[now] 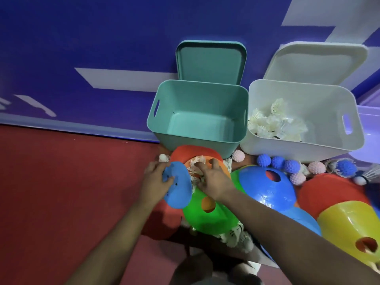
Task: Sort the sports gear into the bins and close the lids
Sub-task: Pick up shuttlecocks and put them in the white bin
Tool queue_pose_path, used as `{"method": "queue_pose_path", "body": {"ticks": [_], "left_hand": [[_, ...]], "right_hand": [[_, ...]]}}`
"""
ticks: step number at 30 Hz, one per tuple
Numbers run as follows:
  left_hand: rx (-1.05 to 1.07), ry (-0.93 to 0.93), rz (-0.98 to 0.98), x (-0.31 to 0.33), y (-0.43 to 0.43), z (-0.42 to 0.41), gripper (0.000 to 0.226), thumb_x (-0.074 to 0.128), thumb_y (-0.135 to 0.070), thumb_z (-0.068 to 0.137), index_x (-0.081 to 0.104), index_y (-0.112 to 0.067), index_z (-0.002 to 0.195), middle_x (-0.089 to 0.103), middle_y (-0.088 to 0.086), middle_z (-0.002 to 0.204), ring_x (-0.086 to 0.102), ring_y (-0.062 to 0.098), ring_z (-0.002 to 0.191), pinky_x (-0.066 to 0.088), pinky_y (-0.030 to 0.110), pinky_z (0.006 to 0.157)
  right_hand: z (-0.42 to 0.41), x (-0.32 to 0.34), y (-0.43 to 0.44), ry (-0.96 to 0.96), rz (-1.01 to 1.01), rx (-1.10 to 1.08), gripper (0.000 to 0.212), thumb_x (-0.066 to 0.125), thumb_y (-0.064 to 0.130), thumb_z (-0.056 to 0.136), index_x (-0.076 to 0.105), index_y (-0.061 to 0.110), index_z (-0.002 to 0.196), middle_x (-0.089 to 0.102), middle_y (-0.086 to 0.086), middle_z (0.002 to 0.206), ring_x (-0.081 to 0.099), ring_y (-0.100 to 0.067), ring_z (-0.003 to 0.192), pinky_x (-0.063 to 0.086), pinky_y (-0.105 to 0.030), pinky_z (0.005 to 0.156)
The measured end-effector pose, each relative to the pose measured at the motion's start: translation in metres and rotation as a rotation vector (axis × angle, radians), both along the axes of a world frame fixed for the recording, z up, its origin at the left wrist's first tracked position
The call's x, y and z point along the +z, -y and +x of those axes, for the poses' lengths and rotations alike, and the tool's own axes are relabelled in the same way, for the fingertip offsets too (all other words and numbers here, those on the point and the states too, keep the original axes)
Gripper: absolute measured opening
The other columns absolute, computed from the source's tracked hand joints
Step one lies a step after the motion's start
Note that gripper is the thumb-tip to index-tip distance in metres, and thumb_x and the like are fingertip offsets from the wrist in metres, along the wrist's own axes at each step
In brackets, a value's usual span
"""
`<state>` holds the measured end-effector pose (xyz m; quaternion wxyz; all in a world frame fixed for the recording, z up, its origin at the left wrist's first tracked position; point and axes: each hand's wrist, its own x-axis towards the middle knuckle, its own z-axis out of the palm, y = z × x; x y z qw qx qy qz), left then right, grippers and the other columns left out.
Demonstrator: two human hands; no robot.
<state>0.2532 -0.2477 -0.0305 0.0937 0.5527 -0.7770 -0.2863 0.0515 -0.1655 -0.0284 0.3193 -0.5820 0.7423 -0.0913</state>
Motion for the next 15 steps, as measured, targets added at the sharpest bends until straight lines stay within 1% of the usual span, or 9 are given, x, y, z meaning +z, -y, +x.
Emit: {"method": "queue_pose_path", "body": {"ticks": [3,6,9,11,12,15], "left_hand": [[-0.03,-0.007,0.155,-0.014,-0.001,0.001,0.057,0.076,-0.019,0.078,0.056,-0.014,0.132,0.048,0.011,0.127,0.053,0.026,0.114,0.036,0.024,0.099],[-0.082,0.02,0.162,-0.031,-0.004,-0.004,0.062,0.077,-0.024,0.079,0.053,-0.011,0.135,0.047,0.011,0.134,0.046,0.027,0.125,0.031,0.025,0.105],[-0.128,0.054,0.155,-0.042,-0.004,-0.01,0.066,0.072,-0.03,0.082,0.047,-0.009,0.14,0.044,0.011,0.139,0.039,0.027,0.132,0.03,0.028,0.108],[-0.137,0.051,0.166,-0.045,-0.004,-0.013,0.066,0.07,-0.032,0.084,0.045,-0.007,0.14,0.042,0.013,0.14,0.039,0.029,0.132,0.032,0.032,0.109],[-0.136,0.035,0.154,-0.045,-0.005,-0.015,0.064,0.069,-0.032,0.084,0.047,-0.007,0.138,0.043,0.014,0.138,0.041,0.03,0.131,0.033,0.034,0.108],[-0.066,-0.085,0.012,-0.041,-0.001,-0.014,0.044,0.062,-0.028,0.083,0.06,-0.007,0.121,0.051,0.015,0.122,0.05,0.033,0.116,0.039,0.038,0.103]], "right_hand": [[0.01,-0.014,0.014,-0.11,0.074,0.039,0.053,0.054,0.031,0.091,0.041,0.028,0.142,0.036,-0.019,0.131,0.049,-0.04,0.112,0.046,-0.043,0.098],[0.011,-0.021,0.018,-0.158,0.08,0.017,0.039,0.048,0.025,0.095,0.052,0.021,0.133,0.046,-0.018,0.126,0.052,-0.038,0.112,0.047,-0.041,0.096],[0.002,-0.011,0.015,-0.155,0.004,-0.053,0.033,0.051,0.022,0.093,0.061,0.017,0.124,0.054,-0.019,0.117,0.057,-0.037,0.109,0.049,-0.039,0.09],[-0.006,0.0,0.009,-0.131,-0.106,-0.123,0.029,0.054,0.019,0.091,0.064,0.016,0.117,0.059,-0.021,0.107,0.061,-0.038,0.099,0.051,-0.039,0.083],[-0.009,0.006,0.005,-0.107,-0.161,-0.173,0.027,0.056,0.019,0.09,0.065,0.016,0.115,0.06,-0.021,0.103,0.062,-0.039,0.094,0.052,-0.04,0.08],[-0.013,0.025,-0.006,-0.02,-0.26,-0.249,0.021,0.058,0.029,0.094,0.063,0.021,0.113,0.059,-0.015,0.096,0.063,-0.033,0.084,0.051,-0.036,0.075]]}}
